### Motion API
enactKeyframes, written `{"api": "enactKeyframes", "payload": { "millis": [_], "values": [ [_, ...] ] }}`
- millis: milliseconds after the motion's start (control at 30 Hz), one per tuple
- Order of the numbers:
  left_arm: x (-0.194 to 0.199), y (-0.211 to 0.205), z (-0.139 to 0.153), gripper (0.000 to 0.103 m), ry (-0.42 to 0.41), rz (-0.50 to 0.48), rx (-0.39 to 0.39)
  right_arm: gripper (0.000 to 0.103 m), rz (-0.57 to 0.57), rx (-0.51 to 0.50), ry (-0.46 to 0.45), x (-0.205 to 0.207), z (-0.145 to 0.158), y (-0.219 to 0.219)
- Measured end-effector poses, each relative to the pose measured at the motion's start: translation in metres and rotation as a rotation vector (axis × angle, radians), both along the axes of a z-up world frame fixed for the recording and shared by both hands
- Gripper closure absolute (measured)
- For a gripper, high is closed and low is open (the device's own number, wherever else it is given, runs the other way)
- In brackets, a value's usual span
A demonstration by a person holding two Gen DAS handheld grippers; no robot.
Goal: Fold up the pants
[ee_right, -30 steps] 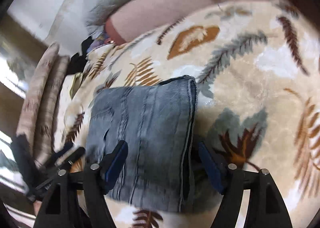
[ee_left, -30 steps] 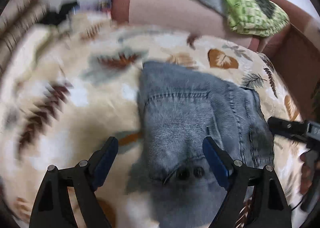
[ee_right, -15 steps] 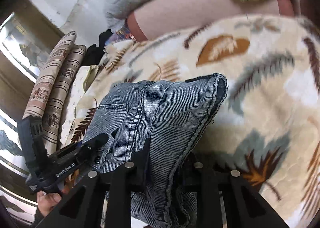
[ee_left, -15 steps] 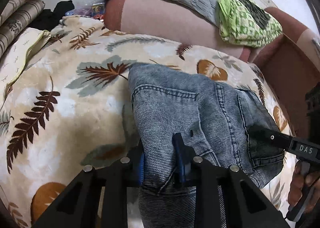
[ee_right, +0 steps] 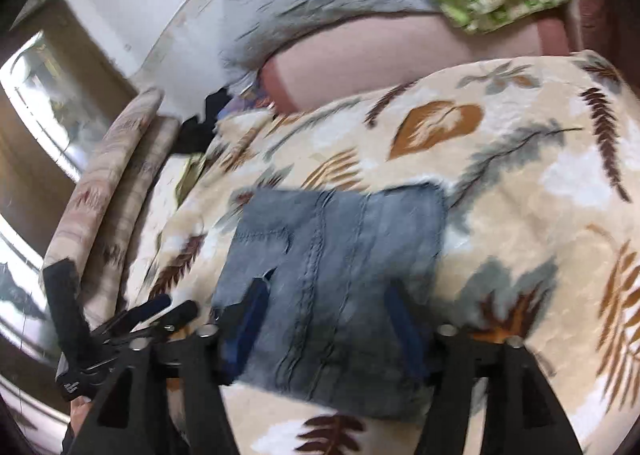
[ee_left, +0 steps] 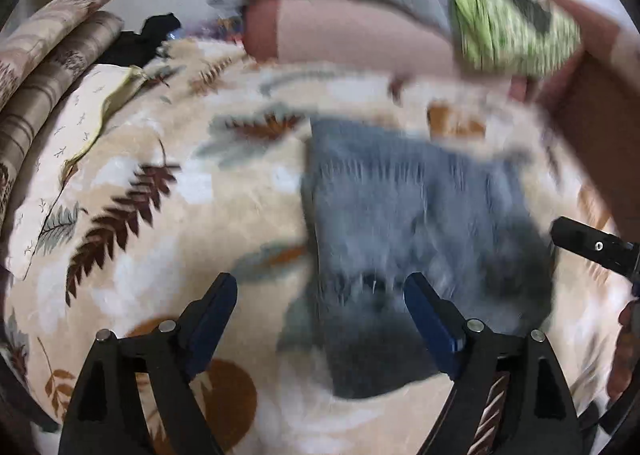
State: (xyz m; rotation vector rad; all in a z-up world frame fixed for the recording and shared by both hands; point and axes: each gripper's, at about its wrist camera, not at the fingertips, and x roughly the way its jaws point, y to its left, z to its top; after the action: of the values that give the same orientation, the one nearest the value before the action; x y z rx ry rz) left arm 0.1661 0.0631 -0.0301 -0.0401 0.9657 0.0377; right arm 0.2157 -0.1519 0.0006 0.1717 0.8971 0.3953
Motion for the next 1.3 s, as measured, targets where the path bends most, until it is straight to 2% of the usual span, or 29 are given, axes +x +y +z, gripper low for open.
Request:
{"api": "enactKeyframes", "payload": {
  "millis": [33,67,100,133,167,233,300,400,433,500,567,600,633,667,767,833,933,1000,1033,1067,1167,1300],
  "values": [
    [0.002,-0.008,-0.017,0.017,0.064,-0.018,0.055,0.035,0.004,-0.051,0.057,0.004,-0.018,0.004],
    [0.001,-0.013,-0.026,0.016,0.073,-0.027,0.079,0.035,0.013,-0.099,0.124,0.008,-0.037,0.007],
    [-0.003,-0.012,-0.023,0.016,0.04,-0.019,0.077,0.035,0.03,-0.14,0.103,0.006,-0.042,0.013],
    [-0.005,-0.011,-0.016,0.017,0.034,-0.009,0.068,0.035,0.047,-0.175,0.066,0.0,-0.032,0.017],
    [-0.007,-0.009,-0.007,0.017,0.02,-0.005,0.055,0.035,0.047,-0.172,0.076,0.001,-0.023,0.018],
    [-0.013,-0.009,0.012,0.017,-0.057,-0.009,0.043,0.035,0.036,-0.126,0.052,0.006,-0.002,0.014],
    [-0.011,-0.013,0.016,0.017,-0.069,-0.032,0.066,0.035,0.01,-0.105,0.009,0.017,0.018,0.013],
    [0.004,-0.024,-0.022,0.016,0.056,-0.066,0.129,0.035,0.009,0.051,0.009,0.048,0.037,0.006],
    [0.005,-0.023,-0.026,0.013,0.048,-0.063,0.117,0.035,0.02,0.157,0.047,0.065,0.033,0.003],
    [0.006,-0.018,-0.025,0.011,0.027,-0.042,0.082,0.032,0.007,0.277,0.155,0.092,0.008,-0.001],
    [0.009,-0.017,-0.026,0.011,0.037,-0.046,0.069,0.031,-0.037,0.267,0.241,0.115,-0.025,-0.002],
    [0.011,-0.018,-0.026,0.011,0.042,-0.051,0.075,0.031,-0.044,0.325,0.29,0.123,-0.044,-0.005],
    [0.011,-0.018,-0.026,0.01,0.042,-0.053,0.079,0.031,-0.049,0.356,0.281,0.123,-0.045,-0.007],
    [0.01,-0.019,-0.025,0.01,0.044,-0.051,0.079,0.031,-0.046,0.346,0.276,0.118,-0.037,-0.006],
    [0.012,-0.019,-0.025,0.01,0.047,-0.042,0.078,0.031,-0.012,0.253,0.213,0.092,-0.005,0.0],
    [0.011,-0.018,-0.025,0.01,0.048,-0.035,0.074,0.031,0.023,0.243,0.16,0.063,0.015,-0.004],
    [0.011,-0.017,-0.025,0.01,0.053,-0.026,0.065,0.029,0.033,0.289,0.163,0.03,0.01,-0.01],
    [0.012,-0.015,-0.026,0.008,0.054,-0.023,0.064,0.024,0.015,0.256,0.22,0.026,-0.017,-0.009],
    [0.012,-0.015,-0.026,0.008,0.052,-0.02,0.057,0.023,0.0,0.22,0.295,0.028,-0.042,-0.008],
    [0.012,-0.014,-0.027,0.008,0.054,-0.018,0.053,0.023,0.003,0.243,0.278,0.026,-0.051,-0.011],
    [0.01,-0.013,-0.026,0.008,0.042,-0.014,0.048,0.024,-0.022,0.265,0.248,0.01,-0.026,-0.017],
    [0.009,-0.013,-0.027,0.007,0.045,-0.003,0.039,0.023,0.017,0.269,0.148,-0.015,0.002,-0.014]
  ]
}}
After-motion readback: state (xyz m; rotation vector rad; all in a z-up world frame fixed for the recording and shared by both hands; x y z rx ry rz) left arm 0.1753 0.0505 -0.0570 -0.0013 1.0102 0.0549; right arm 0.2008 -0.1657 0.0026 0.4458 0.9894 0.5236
